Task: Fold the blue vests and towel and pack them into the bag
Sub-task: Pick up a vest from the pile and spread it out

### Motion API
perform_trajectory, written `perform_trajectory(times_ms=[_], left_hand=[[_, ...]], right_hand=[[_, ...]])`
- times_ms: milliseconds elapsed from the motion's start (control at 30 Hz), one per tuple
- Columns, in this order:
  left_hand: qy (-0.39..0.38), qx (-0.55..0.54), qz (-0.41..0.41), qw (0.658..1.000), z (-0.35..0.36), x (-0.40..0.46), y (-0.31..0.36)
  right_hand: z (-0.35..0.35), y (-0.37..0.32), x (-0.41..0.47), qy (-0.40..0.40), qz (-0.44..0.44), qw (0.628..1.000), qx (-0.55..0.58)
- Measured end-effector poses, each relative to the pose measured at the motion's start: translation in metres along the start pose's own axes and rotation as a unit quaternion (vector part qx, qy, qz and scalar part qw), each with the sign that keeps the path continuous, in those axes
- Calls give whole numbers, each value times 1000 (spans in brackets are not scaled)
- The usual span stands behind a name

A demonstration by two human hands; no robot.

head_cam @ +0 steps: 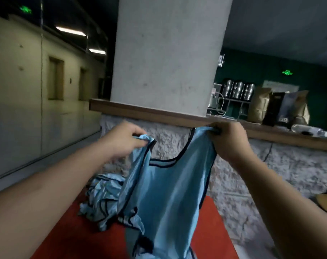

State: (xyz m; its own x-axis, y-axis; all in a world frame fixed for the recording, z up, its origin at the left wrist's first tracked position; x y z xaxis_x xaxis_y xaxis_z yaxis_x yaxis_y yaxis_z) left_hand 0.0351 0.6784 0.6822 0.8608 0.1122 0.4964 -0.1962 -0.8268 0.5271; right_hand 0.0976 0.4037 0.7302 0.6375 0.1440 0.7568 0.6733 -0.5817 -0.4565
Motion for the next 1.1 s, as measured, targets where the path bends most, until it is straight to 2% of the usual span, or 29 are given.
perform_trajectory(times_ms=[133,267,400,533,600,800,967,1067,1100], left_hand=[[19,1,21,1000,-53,-4,39],[21,74,12,997,-73,-13,40],[-59,128,43,989,-72,-24,30],[-142,163,19,976,-68,-40,33],[-156,153,15,976,-67,-47,37],[-132,101,10,986,-68,-53,59],[-75,195,40,977,-66,-41,58],[-40,143,-11,989,-73,-31,45],[-38,142,-41,988,-76,-29,38]], right_hand=[[-55,-25,9,39,12,998,48],[-82,-28,2,49,49,995,69],[-92,-30,-8,40,64,994,77],[-98,-34,-15,30,69,994,75],[-103,-36,-18,29,74,994,80],[-118,-30,-22,27,91,990,101],[-123,-22,-22,19,102,991,90],[-136,-12,-21,66,110,986,105],[-137,-12,-20,53,111,988,96]])
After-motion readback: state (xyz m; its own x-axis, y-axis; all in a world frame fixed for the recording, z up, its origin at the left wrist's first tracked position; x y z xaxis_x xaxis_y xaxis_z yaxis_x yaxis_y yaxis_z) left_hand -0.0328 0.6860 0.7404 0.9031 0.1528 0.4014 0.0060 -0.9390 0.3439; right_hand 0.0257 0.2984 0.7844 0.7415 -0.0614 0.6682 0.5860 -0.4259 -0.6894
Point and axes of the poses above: each hand's wrist, its own x-axis towards the middle knuckle, its own z-axis out of the palm, y = z × x, the point moved 7 cm from there along x, towards the middle knuckle, and after that the axes turned 9 degrees about x, right-handed, at the moved point
